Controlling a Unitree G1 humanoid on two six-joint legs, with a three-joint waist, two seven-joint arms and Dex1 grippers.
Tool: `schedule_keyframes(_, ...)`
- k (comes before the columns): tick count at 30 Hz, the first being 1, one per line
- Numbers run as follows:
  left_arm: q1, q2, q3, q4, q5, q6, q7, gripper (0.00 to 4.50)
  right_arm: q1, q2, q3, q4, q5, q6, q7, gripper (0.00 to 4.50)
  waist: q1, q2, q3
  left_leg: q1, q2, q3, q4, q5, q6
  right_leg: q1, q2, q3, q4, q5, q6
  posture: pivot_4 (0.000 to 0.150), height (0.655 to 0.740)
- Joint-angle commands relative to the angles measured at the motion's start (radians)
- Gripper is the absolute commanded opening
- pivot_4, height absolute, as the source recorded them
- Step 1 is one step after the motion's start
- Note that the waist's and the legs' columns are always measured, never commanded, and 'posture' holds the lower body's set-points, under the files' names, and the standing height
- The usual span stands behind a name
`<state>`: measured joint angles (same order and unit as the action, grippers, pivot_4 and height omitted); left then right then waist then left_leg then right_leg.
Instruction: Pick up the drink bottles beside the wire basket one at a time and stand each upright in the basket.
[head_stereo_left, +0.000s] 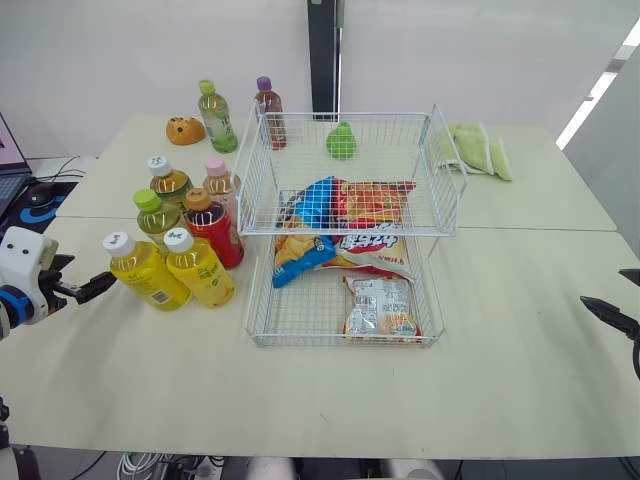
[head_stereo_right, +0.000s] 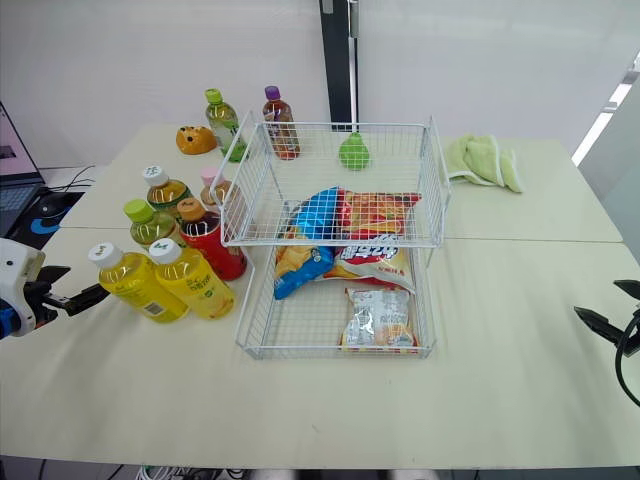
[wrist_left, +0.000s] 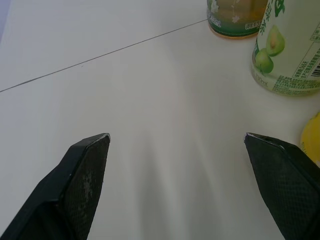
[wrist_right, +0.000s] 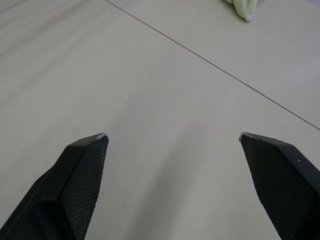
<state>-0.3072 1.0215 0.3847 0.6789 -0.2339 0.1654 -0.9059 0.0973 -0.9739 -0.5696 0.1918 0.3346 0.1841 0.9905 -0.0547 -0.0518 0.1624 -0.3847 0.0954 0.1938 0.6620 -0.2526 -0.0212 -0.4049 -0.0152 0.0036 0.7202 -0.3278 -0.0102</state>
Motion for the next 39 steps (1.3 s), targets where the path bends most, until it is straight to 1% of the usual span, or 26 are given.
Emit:
schedule_keyframes(1,-0.004,0.045,0.041,0.014,-0.017,-0.033,-0.015,4.46,-0.008,-0.020,-0.025,-0.025,0.005,-0.010,-0.001,4.50,0.000,0.000,0.000,0.000,0.000,0.000,0.000,0.000,0.000,0.000,0.000,0.000,0.000,0.000,0.000,0.150,0.7155)
schedule_keyframes(8,-0.002,0.086,0.109,0.109,-0.062,-0.116,-0.087,4.46,-0.059,-0.015,-0.007,0.014,-0.015,-0.072,-0.019,4.50,-0.002,0.000,0.000,0.000,0.000,0.000,0.000,0.000,0.000,0.000,0.000,0.000,0.000,0.000,0.000,0.150,0.7155)
schedule_keyframes(10,0.002,0.101,0.115,0.147,-0.049,-0.138,-0.068,4.46,-0.074,-0.010,-0.010,0.030,-0.020,-0.095,-0.030,4.50,-0.001,0.000,0.000,0.000,0.000,0.000,0.000,0.000,0.000,0.000,-0.001,-0.001,0.000,0.000,0.000,0.150,0.7155)
schedule_keyframes(13,0.009,0.113,0.131,0.188,-0.059,-0.160,-0.082,4.46,-0.093,-0.006,-0.016,0.046,-0.009,-0.096,-0.033,4.50,-0.001,0.000,0.000,0.000,0.000,-0.001,0.000,0.000,0.000,0.000,-0.001,-0.002,0.000,0.000,0.000,0.150,0.7155)
schedule_keyframes(23,0.052,0.095,0.155,0.144,-0.105,-0.146,-0.119,4.46,-0.078,-0.011,-0.010,0.036,0.008,-0.089,-0.002,4.50,-0.002,0.000,0.000,-0.001,0.000,-0.001,0.000,0.000,0.000,0.000,-0.001,-0.003,0.000,0.000,0.000,0.150,0.7155)
schedule_keyframes(29,0.044,0.090,0.160,0.120,-0.123,-0.120,-0.112,4.46,-0.057,-0.008,-0.008,0.007,0.011,-0.087,0.009,4.50,-0.001,0.000,0.000,-0.001,0.000,-0.002,0.000,0.000,0.000,0.000,-0.001,-0.003,0.000,0.000,0.000,0.150,0.7155)
schedule_keyframes(31,0.045,0.085,0.165,0.104,-0.136,-0.100,-0.109,4.46,-0.026,-0.002,-0.023,-0.068,0.033,-0.077,0.026,4.50,-0.001,0.000,0.000,-0.001,0.000,-0.002,0.000,0.000,0.000,0.000,-0.001,-0.003,0.000,0.000,0.000,0.150,0.7155)
schedule_keyframes(35,0.086,0.070,0.188,0.029,-0.171,-0.037,-0.102,4.46,0.044,0.036,-0.104,-0.343,0.126,-0.023,0.013,4.50,-0.002,0.000,0.000,-0.002,0.000,-0.003,0.000,0.000,0.000,0.000,-0.001,-0.004,0.000,0.000,0.000,0.150,0.7155)
schedule_keyframes(37,0.109,0.060,0.204,-0.016,-0.190,-0.004,-0.088,4.46,0.096,0.045,-0.156,-0.495,0.195,0.031,0.029,4.50,-0.001,0.001,0.000,-0.002,0.000,-0.004,0.000,0.000,0.000,0.000,-0.001,-0.004,0.000,0.000,0.000,0.150,0.7155)
schedule_keyframes(39,0.135,0.048,0.221,-0.069,-0.206,0.030,-0.075,4.46,0.120,0.027,-0.216,-0.636,0.299,0.121,0.031,4.50,-0.001,0.000,0.000,-0.004,0.000,-0.006,0.000,0.000,0.000,0.000,-0.001,-0.006,0.000,0.000,0.000,0.150,0.7155)
